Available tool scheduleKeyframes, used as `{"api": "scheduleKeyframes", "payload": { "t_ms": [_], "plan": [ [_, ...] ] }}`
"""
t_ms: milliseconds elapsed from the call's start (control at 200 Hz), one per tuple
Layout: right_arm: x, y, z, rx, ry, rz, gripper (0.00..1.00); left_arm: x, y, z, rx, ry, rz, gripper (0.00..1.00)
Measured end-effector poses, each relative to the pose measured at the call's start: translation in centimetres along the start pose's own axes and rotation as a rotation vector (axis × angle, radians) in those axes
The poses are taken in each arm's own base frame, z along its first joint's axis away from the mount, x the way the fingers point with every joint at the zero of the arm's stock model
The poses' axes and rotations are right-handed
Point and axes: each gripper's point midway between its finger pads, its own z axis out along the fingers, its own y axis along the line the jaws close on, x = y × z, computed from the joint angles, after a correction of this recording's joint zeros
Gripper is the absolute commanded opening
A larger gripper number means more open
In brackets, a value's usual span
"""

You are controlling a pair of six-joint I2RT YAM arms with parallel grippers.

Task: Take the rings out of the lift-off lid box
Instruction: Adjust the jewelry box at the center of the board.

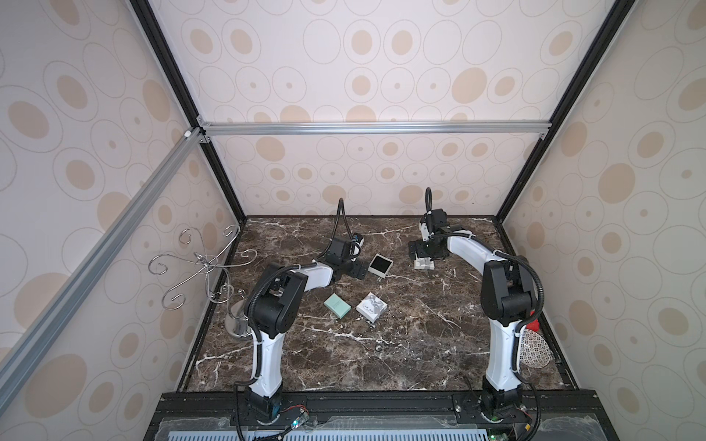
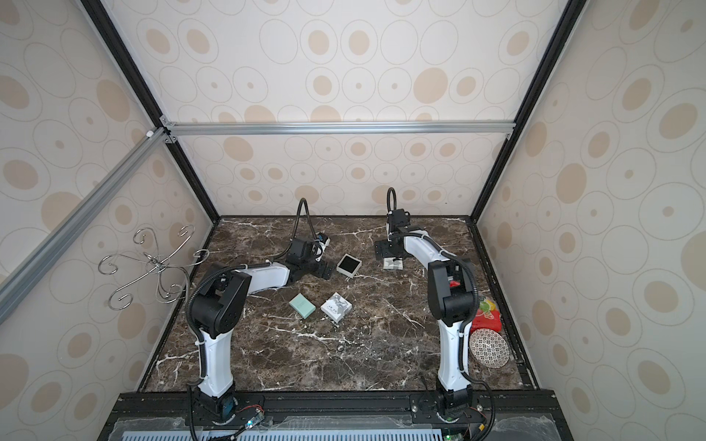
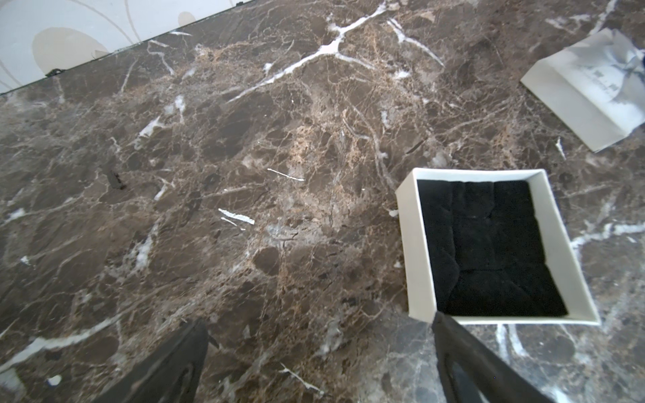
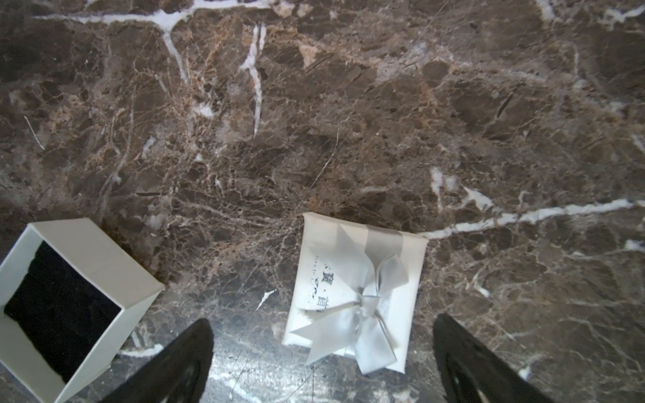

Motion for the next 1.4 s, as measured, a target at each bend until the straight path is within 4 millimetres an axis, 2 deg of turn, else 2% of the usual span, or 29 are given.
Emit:
{"api": "scheduleKeyframes", "payload": {
  "t_ms": [385,845,1015,1260,1401],
  "plan": [
    [-0.2,0.0,0.4,0.002,0.002,0.013,1.00,0.0,0.2,0.0,-0.010,0.001,0.000,1.00],
    [1.0,-0.7,3.0,0.039,0.050,0.036,1.00,-0.1,1.6,0.0,-0.041,-0.002,-0.013,1.00],
    [0.6,-0.8,3.0,0.042,0.041,0.040,1.00,-0.8,1.7,0.7,-0.040,-0.014,-0.014,1.00],
    [0.7,-1.1,3.3,0.045,0.045,0.044,1.00,0.7,1.4,2.2,-0.020,0.020,-0.021,1.00],
    [0.6,-1.1,3.3,0.044,0.044,0.044,1.00,0.5,1.1,2.2,-0.006,0.012,-0.027,1.00]
  ]
}}
